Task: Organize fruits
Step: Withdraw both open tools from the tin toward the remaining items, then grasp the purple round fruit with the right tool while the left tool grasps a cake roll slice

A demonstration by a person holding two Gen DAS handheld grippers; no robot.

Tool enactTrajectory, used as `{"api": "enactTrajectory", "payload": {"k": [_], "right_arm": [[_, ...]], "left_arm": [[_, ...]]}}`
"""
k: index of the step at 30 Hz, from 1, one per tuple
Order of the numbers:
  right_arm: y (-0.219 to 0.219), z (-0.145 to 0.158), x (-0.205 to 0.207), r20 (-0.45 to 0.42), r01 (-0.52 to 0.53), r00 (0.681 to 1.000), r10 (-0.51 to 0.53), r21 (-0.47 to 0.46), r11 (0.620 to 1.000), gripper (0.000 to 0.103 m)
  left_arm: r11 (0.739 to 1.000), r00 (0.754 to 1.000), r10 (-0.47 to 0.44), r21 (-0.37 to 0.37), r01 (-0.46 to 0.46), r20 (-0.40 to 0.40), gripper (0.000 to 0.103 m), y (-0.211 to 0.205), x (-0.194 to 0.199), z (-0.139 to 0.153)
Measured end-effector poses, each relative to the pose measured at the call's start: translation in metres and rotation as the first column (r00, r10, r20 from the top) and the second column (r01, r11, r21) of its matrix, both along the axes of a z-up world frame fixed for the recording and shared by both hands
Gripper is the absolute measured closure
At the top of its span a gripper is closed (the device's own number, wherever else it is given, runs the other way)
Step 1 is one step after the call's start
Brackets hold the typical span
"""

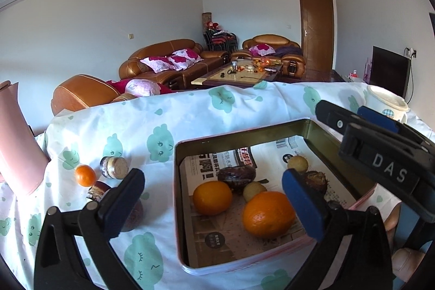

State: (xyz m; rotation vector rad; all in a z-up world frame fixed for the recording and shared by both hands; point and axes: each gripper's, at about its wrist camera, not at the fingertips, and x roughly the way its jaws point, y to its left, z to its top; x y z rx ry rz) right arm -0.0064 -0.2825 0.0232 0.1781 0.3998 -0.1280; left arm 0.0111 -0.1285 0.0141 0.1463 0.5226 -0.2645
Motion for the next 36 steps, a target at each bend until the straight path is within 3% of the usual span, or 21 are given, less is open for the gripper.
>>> {"api": "enactTrajectory", "payload": {"k": [13, 28, 36], "right_arm": [[0.022, 0.002, -0.015, 0.041, 0.028, 0.999, -0.024, -0.108, 0.994, 0.029], [0.054, 0.000, -0.029, 0.014, 0.004, 1.000, -0.003, -0.085, 0.996, 0.029], [0.090, -0.002, -0.032, -0.009, -0.072, 0.997, 0.071, -0.112, 0.991, 0.029]], "left_arm": [[0.996, 0.996, 0.084, -0.023, -0.084, 0.018, 0.000, 0.034, -0.001, 0.002], [0.987, 0.987, 0.158, 0.012, -0.158, 0.028, 0.000, 0.090, 0.004, 0.001], [0.964, 0.964, 0.264, 0.011, -0.264, -0.008, 0.000, 0.149, 0.024, -0.003]]}}
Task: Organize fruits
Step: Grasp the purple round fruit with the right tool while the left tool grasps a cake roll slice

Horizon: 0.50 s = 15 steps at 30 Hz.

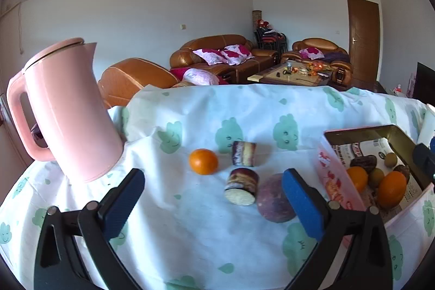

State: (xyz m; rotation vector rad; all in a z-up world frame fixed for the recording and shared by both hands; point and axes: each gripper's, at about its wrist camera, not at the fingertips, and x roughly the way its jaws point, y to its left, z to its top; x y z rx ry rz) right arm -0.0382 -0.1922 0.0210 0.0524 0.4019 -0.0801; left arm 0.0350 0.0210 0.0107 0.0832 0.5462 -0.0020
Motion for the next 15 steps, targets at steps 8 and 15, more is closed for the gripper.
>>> {"api": "enactTrajectory", "payload": {"k": [8, 15], "right_arm": [[0.053, -0.004, 0.009, -0.037, -0.130, 0.991, 0.128, -0.063, 0.989, 0.030], [0.105, -0.014, 0.038, -0.138, -0.273, 0.956, 0.259, -0.096, 0.957, 0.030]], "left_arm": [[0.988, 0.988, 0.145, -0.042, -0.147, -0.051, 0.000, 0.064, 0.020, -0.007], [0.967, 0.967, 0.247, -0.045, -0.250, -0.067, 0.000, 0.103, 0.031, -0.010]]}}
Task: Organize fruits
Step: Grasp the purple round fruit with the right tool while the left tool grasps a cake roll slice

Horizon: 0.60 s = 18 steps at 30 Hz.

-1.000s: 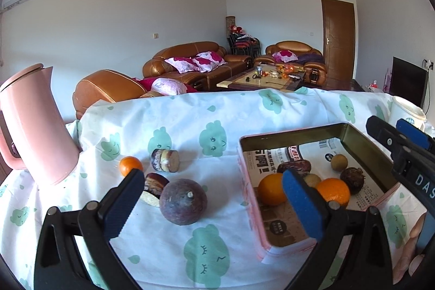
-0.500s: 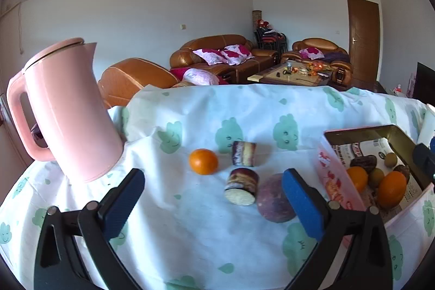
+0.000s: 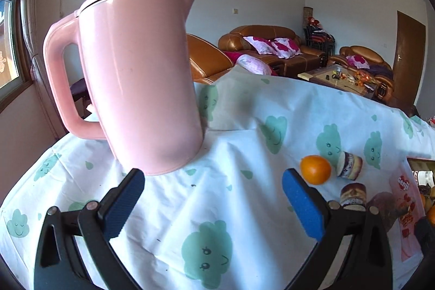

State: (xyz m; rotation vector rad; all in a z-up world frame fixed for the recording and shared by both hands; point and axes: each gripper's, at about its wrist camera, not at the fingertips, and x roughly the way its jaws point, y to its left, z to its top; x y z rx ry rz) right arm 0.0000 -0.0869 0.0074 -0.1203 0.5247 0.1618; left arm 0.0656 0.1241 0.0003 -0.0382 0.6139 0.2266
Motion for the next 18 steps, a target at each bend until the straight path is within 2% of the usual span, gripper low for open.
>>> {"api": "enactTrajectory", "payload": {"k": [7, 11, 15, 17, 18], "right_arm": [[0.038, -0.022, 0.040, -0.155, -0.100, 0.985, 0.072, -0.181, 0.978, 0.030], [0.046, -0.039, 0.059, -0.242, -0.123, 0.968, 0.060, -0.257, 0.959, 0.030], [0.045, -0.045, 0.070, -0.280, -0.129, 0.958, 0.056, -0.248, 0.960, 0.032], [0.042, -0.044, 0.072, -0.297, -0.139, 0.952, 0.074, -0.204, 0.969, 0.048], [0.042, -0.043, 0.070, -0.296, -0.138, 0.952, 0.075, -0.200, 0.970, 0.049]], "left_arm": [[0.999, 1.000, -0.001, -0.044, 0.001, -0.015, 0.000, 0.011, 0.003, 0.001], [0.998, 0.999, -0.029, -0.048, 0.029, -0.013, 0.000, 0.006, 0.000, 0.005], [0.998, 0.999, -0.039, -0.057, 0.039, -0.011, 0.000, 0.005, -0.001, 0.007], [0.997, 0.999, -0.044, -0.060, 0.043, -0.009, 0.000, 0.005, -0.002, 0.007], [0.997, 0.999, -0.046, -0.061, 0.045, -0.007, 0.000, 0.005, -0.002, 0.007]]}}
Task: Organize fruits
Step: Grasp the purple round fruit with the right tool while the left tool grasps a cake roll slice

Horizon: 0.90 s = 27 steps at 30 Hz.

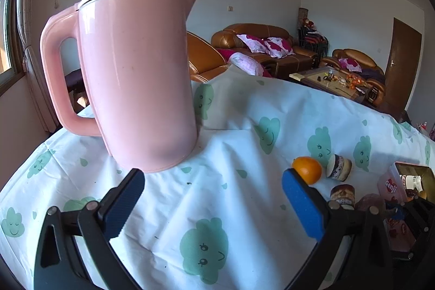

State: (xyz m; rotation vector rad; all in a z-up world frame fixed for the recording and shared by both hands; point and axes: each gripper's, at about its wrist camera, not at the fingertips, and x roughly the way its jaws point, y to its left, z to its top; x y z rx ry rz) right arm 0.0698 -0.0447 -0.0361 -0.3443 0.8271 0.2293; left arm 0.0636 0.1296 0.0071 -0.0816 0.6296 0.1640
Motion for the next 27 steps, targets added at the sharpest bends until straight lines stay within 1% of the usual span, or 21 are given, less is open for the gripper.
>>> {"api": "enactTrajectory", "payload": {"k": [2, 4, 6, 8, 10, 12, 14, 17, 21, 22, 23, 24, 25, 27], "right_arm": [[0.003, 0.000, -0.006, 0.021, 0.006, 1.000, -0.006, -0.025, 1.000, 0.049], [0.005, 0.006, -0.017, 0.068, 0.002, 0.998, -0.001, -0.019, 1.000, 0.049], [0.000, 0.020, -0.032, 0.144, 0.001, 0.989, -0.008, 0.048, 0.999, 0.049], [-0.010, 0.030, -0.047, 0.209, 0.022, 0.977, -0.046, 0.118, 0.993, 0.049], [-0.019, 0.037, -0.058, 0.254, 0.048, 0.963, -0.088, 0.158, 0.986, 0.049], [-0.031, 0.044, -0.066, 0.286, 0.075, 0.950, -0.124, 0.177, 0.981, 0.049], [-0.042, 0.050, -0.073, 0.320, 0.105, 0.934, -0.162, 0.187, 0.977, 0.049], [-0.057, 0.057, -0.078, 0.351, 0.134, 0.914, -0.203, 0.210, 0.968, 0.049], [-0.074, 0.065, -0.078, 0.358, 0.164, 0.899, -0.253, 0.262, 0.951, 0.049], [-0.077, 0.066, -0.078, 0.356, 0.169, 0.897, -0.262, 0.271, 0.947, 0.049], [-0.080, 0.066, -0.077, 0.352, 0.175, 0.896, -0.270, 0.280, 0.944, 0.049], [-0.082, 0.066, -0.076, 0.346, 0.178, 0.897, -0.275, 0.287, 0.941, 0.049], [-0.084, 0.066, -0.076, 0.341, 0.181, 0.898, -0.279, 0.292, 0.939, 0.049], [-0.087, 0.065, -0.077, 0.336, 0.185, 0.898, -0.284, 0.298, 0.936, 0.049]], "left_arm": [[1.000, 1.000, -0.003, -0.003, 0.003, 0.002, 0.000, 0.001, 0.000, -0.001], [1.000, 1.000, -0.011, -0.001, 0.011, 0.003, 0.000, -0.001, 0.000, -0.003], [0.999, 0.999, -0.035, -0.004, 0.035, 0.012, 0.001, -0.003, -0.001, -0.002], [0.997, 0.997, -0.074, -0.018, 0.075, 0.034, 0.001, -0.007, -0.003, -0.001], [0.993, 0.992, -0.115, -0.032, 0.117, 0.049, 0.001, -0.013, -0.004, -0.001], [0.984, 0.984, -0.169, -0.051, 0.172, 0.049, 0.001, -0.021, -0.004, -0.002], [0.968, 0.971, -0.237, -0.072, 0.239, 0.039, 0.001, -0.033, -0.005, -0.005], [0.947, 0.948, -0.317, -0.053, 0.317, 0.008, 0.001, -0.058, -0.003, -0.006], [0.919, 0.917, -0.394, -0.002, 0.395, -0.069, 0.011, -0.094, 0.006, -0.008], [0.914, 0.910, -0.404, 0.011, 0.406, -0.094, 0.012, -0.103, 0.011, -0.010], [0.911, 0.905, -0.408, 0.015, 0.413, -0.117, 0.016, -0.110, 0.016, -0.013], [0.909, 0.900, -0.412, 0.008, 0.417, -0.144, 0.022, -0.115, 0.022, -0.017], [0.907, 0.893, -0.415, -0.010, 0.420, -0.175, 0.026, -0.119, 0.028, -0.022], [0.907, 0.880, -0.419, -0.059, 0.417, -0.224, 0.041, -0.122, 0.037, -0.031]]}}
